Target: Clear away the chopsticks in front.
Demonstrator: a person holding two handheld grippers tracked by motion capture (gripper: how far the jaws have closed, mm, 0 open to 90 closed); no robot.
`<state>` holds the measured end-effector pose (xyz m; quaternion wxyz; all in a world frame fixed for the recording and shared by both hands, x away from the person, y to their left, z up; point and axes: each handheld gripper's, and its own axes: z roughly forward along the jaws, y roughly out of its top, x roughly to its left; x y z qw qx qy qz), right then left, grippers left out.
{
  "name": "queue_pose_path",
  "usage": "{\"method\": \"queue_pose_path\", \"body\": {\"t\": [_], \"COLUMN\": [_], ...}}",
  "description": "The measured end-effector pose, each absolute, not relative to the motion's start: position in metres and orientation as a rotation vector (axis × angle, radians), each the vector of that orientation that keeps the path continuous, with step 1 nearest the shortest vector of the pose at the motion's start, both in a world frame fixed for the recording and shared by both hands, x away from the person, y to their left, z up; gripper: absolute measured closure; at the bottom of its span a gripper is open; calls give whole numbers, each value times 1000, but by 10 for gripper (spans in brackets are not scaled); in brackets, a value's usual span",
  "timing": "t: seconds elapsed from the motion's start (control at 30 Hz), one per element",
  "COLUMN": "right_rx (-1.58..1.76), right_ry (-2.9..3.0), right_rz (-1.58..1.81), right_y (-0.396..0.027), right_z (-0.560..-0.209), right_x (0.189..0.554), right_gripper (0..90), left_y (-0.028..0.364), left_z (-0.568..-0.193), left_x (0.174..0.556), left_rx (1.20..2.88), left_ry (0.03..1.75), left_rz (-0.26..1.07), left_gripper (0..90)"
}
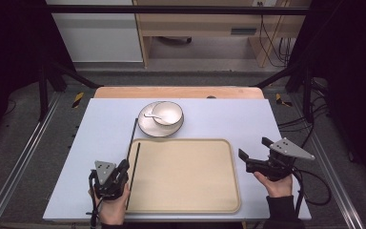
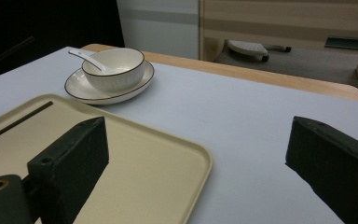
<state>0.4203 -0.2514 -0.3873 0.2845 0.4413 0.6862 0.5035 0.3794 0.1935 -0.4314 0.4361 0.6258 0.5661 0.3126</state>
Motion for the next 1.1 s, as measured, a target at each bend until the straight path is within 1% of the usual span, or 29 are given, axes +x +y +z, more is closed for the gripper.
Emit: {"method": "queue_pose_path", "body": {"t": [0.2,0.47,0.87,1.1], "right_rx": [1177,1179,1176,1182], "right_ry": [1844,1843,1846,1847], "right_rz": [1343,1341,1335,1336], "right_y": [-250,-249,-248,-249], "right_z": [-388,-388,-389,-389], "right_x": [420,420,421,421], "right_gripper": [59,59,59,59], "left_y": [183,174,168,165], "left_z": [-444,-461,-481,-484], "left_x": [368,361,364,365], "left_rx": [1556,1575,1640,1672], "left_ry": [1410,1438,1490,1506], "left_rz": [757,735,716,717], "left_gripper": [855,855,855,855]}}
